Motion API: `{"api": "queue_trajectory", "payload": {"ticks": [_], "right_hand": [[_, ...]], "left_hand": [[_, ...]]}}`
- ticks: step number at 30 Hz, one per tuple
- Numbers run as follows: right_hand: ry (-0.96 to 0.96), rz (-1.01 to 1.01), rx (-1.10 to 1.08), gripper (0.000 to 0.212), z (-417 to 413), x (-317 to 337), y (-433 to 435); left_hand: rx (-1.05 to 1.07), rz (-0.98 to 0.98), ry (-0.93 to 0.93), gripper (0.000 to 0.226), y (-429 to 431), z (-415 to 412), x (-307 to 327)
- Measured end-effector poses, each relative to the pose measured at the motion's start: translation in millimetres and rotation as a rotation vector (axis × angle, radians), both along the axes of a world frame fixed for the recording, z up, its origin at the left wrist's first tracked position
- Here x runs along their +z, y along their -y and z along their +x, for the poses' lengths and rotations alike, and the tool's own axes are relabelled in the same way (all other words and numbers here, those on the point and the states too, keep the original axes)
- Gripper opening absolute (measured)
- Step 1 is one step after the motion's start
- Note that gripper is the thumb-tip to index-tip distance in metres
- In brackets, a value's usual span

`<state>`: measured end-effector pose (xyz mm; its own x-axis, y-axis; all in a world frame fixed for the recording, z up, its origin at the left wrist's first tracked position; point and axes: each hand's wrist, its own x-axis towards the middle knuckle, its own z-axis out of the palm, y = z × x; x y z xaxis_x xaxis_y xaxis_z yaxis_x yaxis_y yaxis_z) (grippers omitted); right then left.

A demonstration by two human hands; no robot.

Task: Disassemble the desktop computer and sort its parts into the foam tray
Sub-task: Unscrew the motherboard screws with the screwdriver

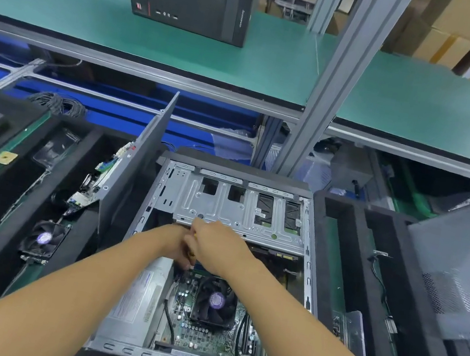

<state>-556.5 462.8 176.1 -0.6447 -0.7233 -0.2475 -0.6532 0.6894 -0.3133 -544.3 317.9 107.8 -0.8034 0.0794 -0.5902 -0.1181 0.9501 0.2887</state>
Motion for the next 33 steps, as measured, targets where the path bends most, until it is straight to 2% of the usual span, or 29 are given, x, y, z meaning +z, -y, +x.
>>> {"api": "queue_trajectory", "payload": {"ticks": [4,7,12,18,21,24,28,33], "right_hand": [[0.082,-0.011,0.021,0.035,0.0,3.3,0.7],[0.128,-0.017,0.071,0.022,0.3,7.0,0.3],[0.103,-0.034,0.124,0.022,4.0,5.8,-4.2],[0.146,-0.105,0.107,0.020,3.9,7.1,-8.4],[0.047,-0.090,0.011,0.033,5.0,6.5,-6.0],[-0.077,-0.054,-0.047,0.036,4.1,4.7,-2.6],[-0.041,-0.053,0.009,0.025,2.5,6.2,0.3],[-0.017,-0.031,0.033,0.028,-1.4,10.3,0.8]], "left_hand": [[-0.003,-0.016,0.009,0.039,-0.8,-0.1,-0.3],[0.015,-0.024,-0.004,0.043,0.6,-0.3,-2.7],[0.052,0.031,0.007,0.026,1.9,1.0,-5.7],[0.000,0.008,-0.025,0.027,0.5,2.7,-2.0],[-0.023,-0.010,-0.033,0.032,-0.1,0.9,-0.3],[-0.038,-0.024,-0.037,0.036,0.6,0.5,0.5],[0.017,-0.025,-0.076,0.047,0.7,0.8,-1.6],[0.032,0.001,-0.057,0.042,1.2,1.5,-2.1]]}}
